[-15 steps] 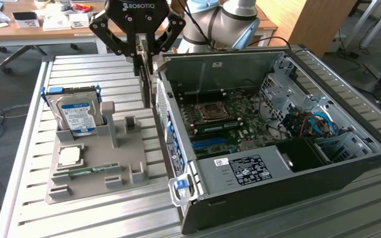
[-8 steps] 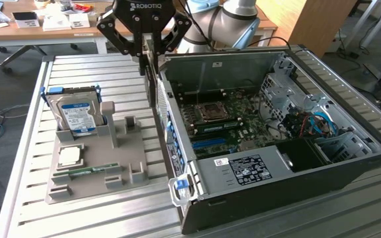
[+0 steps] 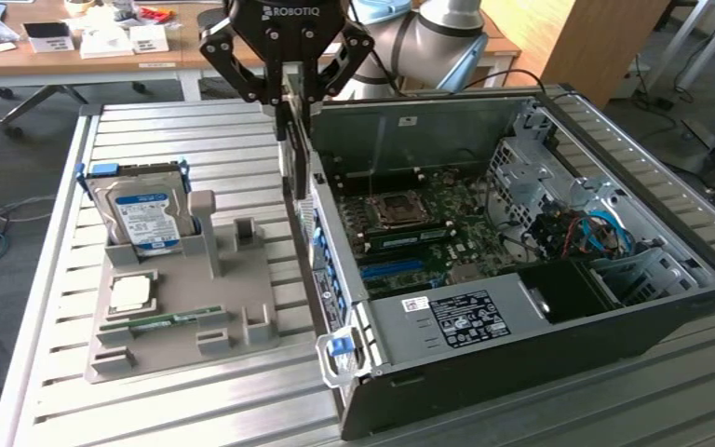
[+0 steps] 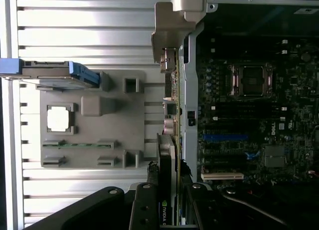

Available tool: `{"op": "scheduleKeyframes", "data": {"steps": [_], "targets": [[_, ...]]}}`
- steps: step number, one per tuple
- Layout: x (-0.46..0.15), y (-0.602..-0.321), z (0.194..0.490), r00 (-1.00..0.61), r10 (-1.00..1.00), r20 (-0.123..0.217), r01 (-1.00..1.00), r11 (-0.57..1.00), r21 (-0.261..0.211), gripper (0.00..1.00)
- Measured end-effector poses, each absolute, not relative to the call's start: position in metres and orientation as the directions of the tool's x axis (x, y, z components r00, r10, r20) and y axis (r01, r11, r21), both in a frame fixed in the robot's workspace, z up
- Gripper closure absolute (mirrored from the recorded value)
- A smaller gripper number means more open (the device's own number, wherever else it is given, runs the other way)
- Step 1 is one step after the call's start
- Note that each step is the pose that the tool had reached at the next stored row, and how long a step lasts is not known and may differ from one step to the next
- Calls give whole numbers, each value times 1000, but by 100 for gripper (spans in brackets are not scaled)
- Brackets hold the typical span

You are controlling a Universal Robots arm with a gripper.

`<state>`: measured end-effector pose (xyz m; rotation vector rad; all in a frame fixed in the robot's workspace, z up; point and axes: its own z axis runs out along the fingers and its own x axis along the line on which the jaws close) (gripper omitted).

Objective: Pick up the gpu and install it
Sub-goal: 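Pick up the gpu and move the gpu toward the slot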

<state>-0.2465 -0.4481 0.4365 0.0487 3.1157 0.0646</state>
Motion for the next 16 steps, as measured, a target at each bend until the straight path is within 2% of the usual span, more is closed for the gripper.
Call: {"op": "scheduleKeyframes", "data": {"steps": [16], "targets": [[-230,-448,436,-999,32,-24,31,999,42,73]]}}
